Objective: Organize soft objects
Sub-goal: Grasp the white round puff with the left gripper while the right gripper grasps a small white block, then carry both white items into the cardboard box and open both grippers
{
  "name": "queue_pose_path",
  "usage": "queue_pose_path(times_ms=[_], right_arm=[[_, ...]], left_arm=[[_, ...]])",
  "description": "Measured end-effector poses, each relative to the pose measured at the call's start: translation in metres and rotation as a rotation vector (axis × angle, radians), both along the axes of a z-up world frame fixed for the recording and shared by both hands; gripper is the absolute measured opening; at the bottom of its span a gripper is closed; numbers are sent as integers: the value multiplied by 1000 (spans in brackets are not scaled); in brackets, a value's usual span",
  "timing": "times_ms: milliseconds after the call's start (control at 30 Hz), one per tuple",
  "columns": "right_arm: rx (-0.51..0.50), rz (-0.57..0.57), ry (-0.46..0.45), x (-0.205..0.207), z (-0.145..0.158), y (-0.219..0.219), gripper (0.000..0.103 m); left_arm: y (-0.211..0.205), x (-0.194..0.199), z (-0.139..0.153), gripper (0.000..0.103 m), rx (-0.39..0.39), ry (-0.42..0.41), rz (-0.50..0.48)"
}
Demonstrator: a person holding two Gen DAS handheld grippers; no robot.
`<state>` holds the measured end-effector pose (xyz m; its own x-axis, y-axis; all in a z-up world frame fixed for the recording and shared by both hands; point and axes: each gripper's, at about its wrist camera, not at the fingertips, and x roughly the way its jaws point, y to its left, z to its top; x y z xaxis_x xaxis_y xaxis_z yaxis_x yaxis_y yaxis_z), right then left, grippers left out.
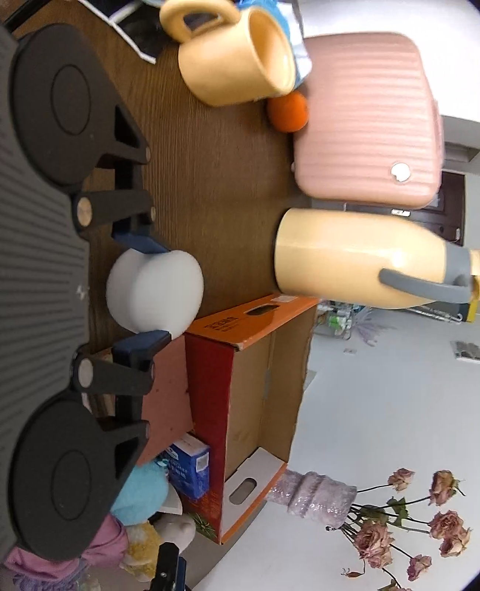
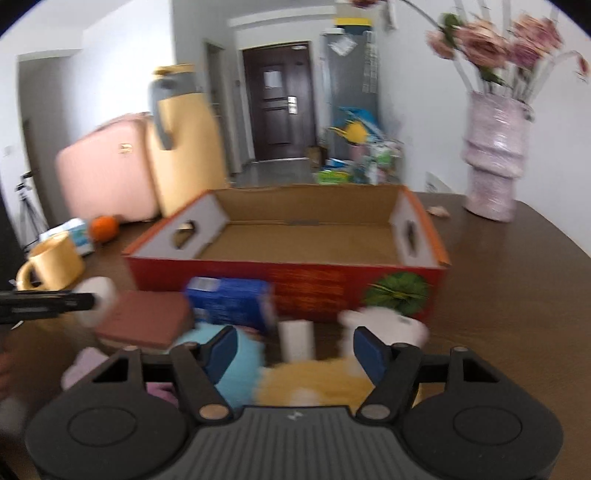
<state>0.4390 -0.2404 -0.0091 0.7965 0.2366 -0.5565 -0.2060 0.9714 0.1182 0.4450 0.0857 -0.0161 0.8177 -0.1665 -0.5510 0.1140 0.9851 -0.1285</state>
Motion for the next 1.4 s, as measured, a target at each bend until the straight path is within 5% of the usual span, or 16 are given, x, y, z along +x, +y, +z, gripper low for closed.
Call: queue_pose_path(times_ms=[100,233,300,333,367,467,600,833,1067,1400], right_arm=[[26,-37,-3,-1,-2,-16,62],[-4,48,15,25,-2,-3,51],[-54,62,64,44,-10,8,37],[-68,74,87,51,-15,11,19],[-73,79,111,56,-21,13,16],[-40,63,103,54,-22,8,15],[8,70,-32,17,15,-5,15],[67,106,-188,-90,66,-29,15],[98,125,-259,-209,70,-49,15],[130,120,-297,-232,70,-61,15]], left_arm=[[-6,-13,5,46,16,-18,-9],[-17,-21,7,46,48,-12,4],[-21,-29,12,46,48,-28,6],[-22,-35,16,46,47,-40,6],[-24,-40,19,46,52,-47,8],[-30,-56,35,46,80,-79,5],[-46,-86,55,46,115,-149,15],[-82,-160,75,47,42,-199,16],[-109,-233,89,47,63,-285,28],[-119,-240,100,47,48,-306,39]])
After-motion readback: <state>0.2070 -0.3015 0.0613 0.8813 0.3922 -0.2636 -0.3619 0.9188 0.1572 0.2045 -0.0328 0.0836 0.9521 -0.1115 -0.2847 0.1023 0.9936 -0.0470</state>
